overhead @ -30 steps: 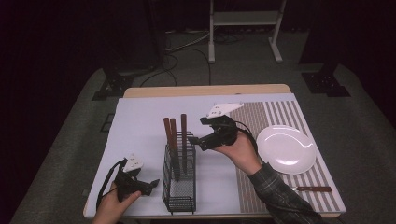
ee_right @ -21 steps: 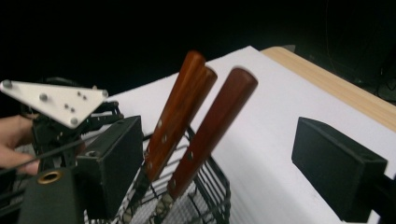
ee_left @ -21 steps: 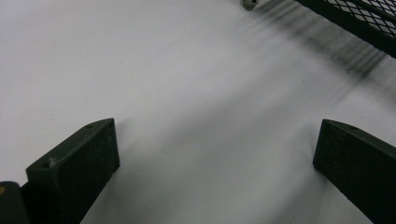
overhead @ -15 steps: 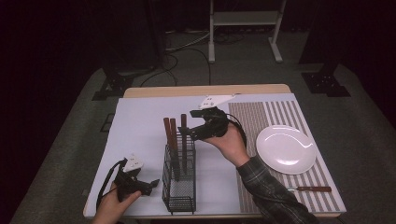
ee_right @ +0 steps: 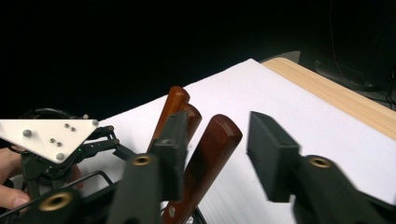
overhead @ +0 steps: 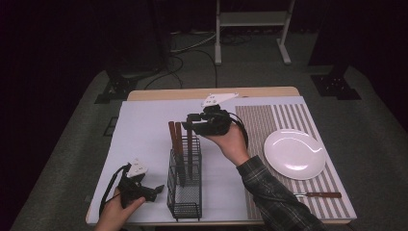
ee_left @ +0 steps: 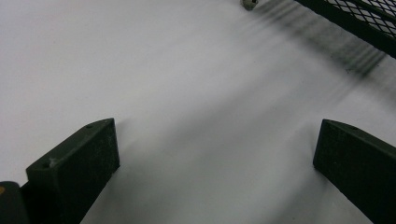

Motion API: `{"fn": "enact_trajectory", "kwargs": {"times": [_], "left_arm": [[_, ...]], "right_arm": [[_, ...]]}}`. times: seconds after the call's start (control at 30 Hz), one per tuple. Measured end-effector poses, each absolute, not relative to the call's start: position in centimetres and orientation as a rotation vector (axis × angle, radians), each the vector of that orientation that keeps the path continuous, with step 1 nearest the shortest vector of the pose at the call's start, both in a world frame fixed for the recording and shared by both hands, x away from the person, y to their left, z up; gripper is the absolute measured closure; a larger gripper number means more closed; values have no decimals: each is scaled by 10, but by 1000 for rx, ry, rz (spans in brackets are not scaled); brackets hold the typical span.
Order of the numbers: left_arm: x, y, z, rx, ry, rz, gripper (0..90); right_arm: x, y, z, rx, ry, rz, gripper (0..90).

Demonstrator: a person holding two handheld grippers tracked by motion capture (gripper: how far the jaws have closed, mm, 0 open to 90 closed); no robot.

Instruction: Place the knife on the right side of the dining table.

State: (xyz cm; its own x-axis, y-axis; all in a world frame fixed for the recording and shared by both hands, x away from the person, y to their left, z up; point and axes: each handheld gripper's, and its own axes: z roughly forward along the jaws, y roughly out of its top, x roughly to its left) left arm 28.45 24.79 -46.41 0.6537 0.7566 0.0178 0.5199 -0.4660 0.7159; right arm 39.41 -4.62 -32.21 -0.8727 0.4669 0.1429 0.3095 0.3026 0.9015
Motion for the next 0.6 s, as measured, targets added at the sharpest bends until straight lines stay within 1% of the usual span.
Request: {"fn": "enact_trajectory", "kwargs": {"times": [0.1,0.4,0.6], "left_arm": [[285,248,-464,2174,985,438,0],[284,248,-464,2175,984,438,0],[284,248,-464,2178,985,435,0]], "right_arm": [[394,-47,-322,718,2422,1625,665],[384,-52,-317,696,2430,1667,693],[366,-55,-309,630,2447,1724,723]]}}
